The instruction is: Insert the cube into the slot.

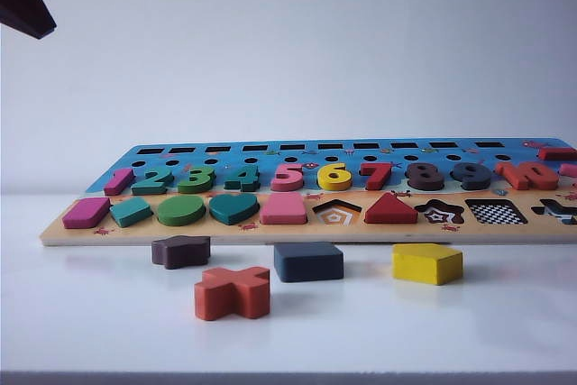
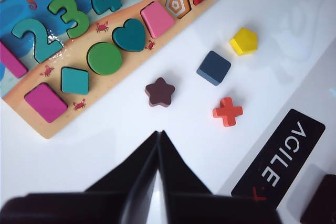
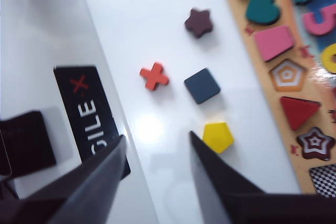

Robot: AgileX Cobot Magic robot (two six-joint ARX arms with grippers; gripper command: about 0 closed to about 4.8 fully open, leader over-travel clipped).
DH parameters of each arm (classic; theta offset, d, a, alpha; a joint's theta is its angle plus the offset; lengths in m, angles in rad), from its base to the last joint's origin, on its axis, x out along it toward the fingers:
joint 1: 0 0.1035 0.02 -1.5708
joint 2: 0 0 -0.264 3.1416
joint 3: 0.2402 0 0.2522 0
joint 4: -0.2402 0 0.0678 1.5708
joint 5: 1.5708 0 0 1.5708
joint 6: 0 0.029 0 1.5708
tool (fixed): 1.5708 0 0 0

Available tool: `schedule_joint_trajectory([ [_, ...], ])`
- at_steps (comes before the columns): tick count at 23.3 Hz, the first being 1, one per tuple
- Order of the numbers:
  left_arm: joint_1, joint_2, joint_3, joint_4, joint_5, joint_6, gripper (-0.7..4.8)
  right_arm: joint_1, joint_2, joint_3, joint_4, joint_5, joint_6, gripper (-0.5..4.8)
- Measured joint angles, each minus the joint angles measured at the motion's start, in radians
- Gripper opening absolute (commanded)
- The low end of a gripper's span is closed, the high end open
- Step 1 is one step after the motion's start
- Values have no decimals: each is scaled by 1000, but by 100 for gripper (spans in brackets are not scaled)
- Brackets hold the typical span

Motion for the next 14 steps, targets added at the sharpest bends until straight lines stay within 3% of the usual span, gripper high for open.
schedule_joint_trajectory([
  [1,0,0,0,7,0,0,10,3,19,0,-8,0,-22,348],
  [4,0,0,0,39,-3,0,10,3,73,0,-19,0,-121,388],
  [11,0,0,0,45,-3,2,10,3,163,0,92,42,-431,373],
  [14,2,0,0,37,-3,3,10,3,207,0,93,45,-486,373],
])
